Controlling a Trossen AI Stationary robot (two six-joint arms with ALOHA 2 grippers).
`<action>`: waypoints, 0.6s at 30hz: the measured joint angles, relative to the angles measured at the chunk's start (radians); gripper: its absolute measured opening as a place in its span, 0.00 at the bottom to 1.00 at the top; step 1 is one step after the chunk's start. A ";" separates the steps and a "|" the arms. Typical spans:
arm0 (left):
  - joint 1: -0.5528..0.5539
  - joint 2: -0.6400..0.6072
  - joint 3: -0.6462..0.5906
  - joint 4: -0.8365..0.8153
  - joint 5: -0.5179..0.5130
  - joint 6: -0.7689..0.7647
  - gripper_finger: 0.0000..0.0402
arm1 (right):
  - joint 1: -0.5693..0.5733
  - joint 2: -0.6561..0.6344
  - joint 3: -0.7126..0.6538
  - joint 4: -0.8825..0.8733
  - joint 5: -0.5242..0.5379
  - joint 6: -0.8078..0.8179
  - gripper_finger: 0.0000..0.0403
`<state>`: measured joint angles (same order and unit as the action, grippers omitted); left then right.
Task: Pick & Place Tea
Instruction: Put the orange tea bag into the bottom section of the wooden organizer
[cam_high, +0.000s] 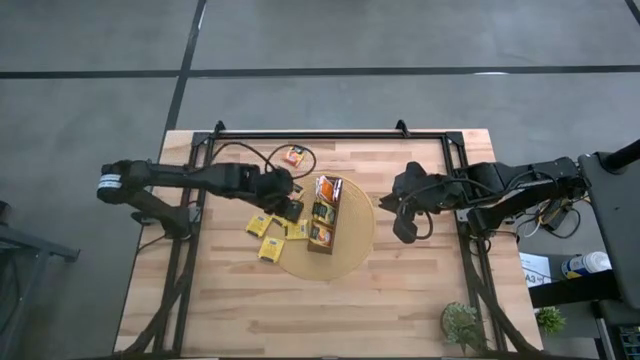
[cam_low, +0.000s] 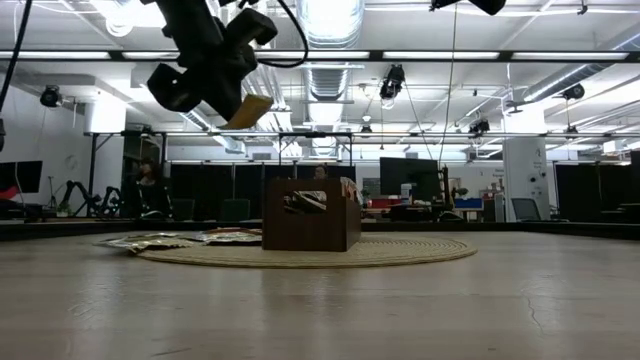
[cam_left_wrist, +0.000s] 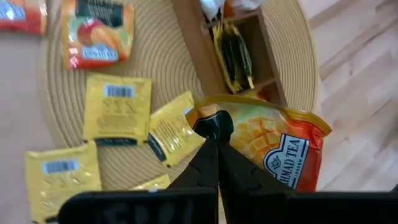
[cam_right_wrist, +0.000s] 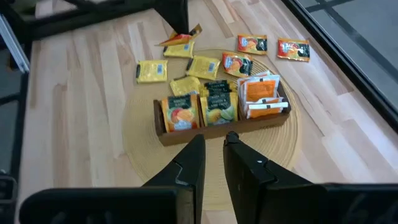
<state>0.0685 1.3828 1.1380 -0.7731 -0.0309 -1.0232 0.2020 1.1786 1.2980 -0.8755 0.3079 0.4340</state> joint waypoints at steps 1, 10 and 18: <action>-0.008 0.010 0.006 0.000 0.000 -0.020 0.00 | 0.000 0.000 0.000 -0.007 0.000 -0.018 0.14; -0.027 0.154 0.154 -0.021 -0.009 -0.077 0.00 | 0.000 0.000 0.000 -0.084 0.002 -0.148 0.14; -0.028 0.335 0.366 -0.177 -0.011 -0.047 0.00 | 0.000 -0.001 0.000 -0.166 0.006 -0.151 0.14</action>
<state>0.0410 1.7177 1.5036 -0.9501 -0.0421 -1.0701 0.2020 1.1777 1.2980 -1.0416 0.3143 0.2835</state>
